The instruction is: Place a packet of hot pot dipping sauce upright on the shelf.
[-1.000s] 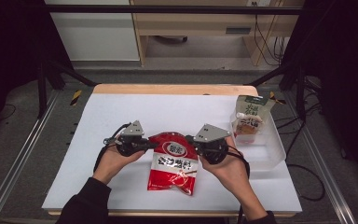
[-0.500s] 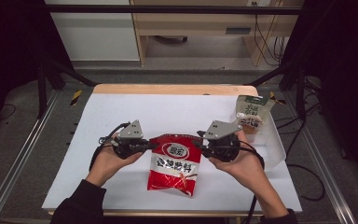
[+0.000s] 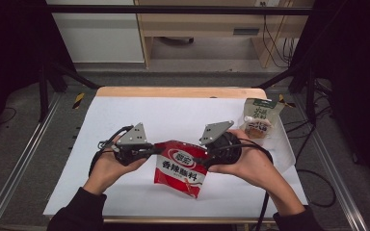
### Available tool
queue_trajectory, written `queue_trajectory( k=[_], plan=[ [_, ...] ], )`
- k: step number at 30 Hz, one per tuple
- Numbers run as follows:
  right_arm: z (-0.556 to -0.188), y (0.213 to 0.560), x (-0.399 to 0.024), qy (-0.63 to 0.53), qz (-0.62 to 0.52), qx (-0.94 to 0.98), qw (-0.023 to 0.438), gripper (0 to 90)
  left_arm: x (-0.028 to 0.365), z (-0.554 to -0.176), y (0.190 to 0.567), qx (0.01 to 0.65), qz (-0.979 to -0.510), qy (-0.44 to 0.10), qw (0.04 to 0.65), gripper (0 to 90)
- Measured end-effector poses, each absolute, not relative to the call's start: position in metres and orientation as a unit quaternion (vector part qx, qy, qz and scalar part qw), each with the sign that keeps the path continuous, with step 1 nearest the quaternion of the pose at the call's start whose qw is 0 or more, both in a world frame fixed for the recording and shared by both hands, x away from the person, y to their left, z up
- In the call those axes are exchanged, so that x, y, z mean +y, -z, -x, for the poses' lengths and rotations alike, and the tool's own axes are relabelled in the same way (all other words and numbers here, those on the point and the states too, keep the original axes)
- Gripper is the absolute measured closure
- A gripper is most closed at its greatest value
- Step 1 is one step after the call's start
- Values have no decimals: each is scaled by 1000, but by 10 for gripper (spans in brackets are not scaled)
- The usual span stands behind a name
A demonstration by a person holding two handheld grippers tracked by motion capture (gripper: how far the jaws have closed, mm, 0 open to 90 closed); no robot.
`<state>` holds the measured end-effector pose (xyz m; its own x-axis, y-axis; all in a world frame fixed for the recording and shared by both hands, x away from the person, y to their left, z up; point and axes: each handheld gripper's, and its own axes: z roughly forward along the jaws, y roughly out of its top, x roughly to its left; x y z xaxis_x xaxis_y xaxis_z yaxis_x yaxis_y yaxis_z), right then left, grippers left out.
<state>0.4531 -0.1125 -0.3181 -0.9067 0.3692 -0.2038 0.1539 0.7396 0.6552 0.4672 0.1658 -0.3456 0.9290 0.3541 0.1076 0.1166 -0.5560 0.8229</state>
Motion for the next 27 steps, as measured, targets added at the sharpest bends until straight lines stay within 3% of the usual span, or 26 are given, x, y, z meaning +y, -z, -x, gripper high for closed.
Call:
queue_trajectory(
  k=[5, 17, 21, 27],
  plan=[
    [-454, 320, -104, -306, -133, 933, 136, 529, 168, -465, 342, 135, -871, -136, 453, 900],
    [-459, 315, -97, -270, -133, 946, 122, 829, 169, -464, 340, 133, -869, -136, 457, 900],
    [-462, 313, -98, -273, -133, 945, 122, 884, 169, -464, 339, 133, -867, -137, 460, 900],
    [-464, 308, -97, -272, -135, 944, 132, 895, 170, -465, 339, 137, -863, -137, 467, 900]
  ],
)
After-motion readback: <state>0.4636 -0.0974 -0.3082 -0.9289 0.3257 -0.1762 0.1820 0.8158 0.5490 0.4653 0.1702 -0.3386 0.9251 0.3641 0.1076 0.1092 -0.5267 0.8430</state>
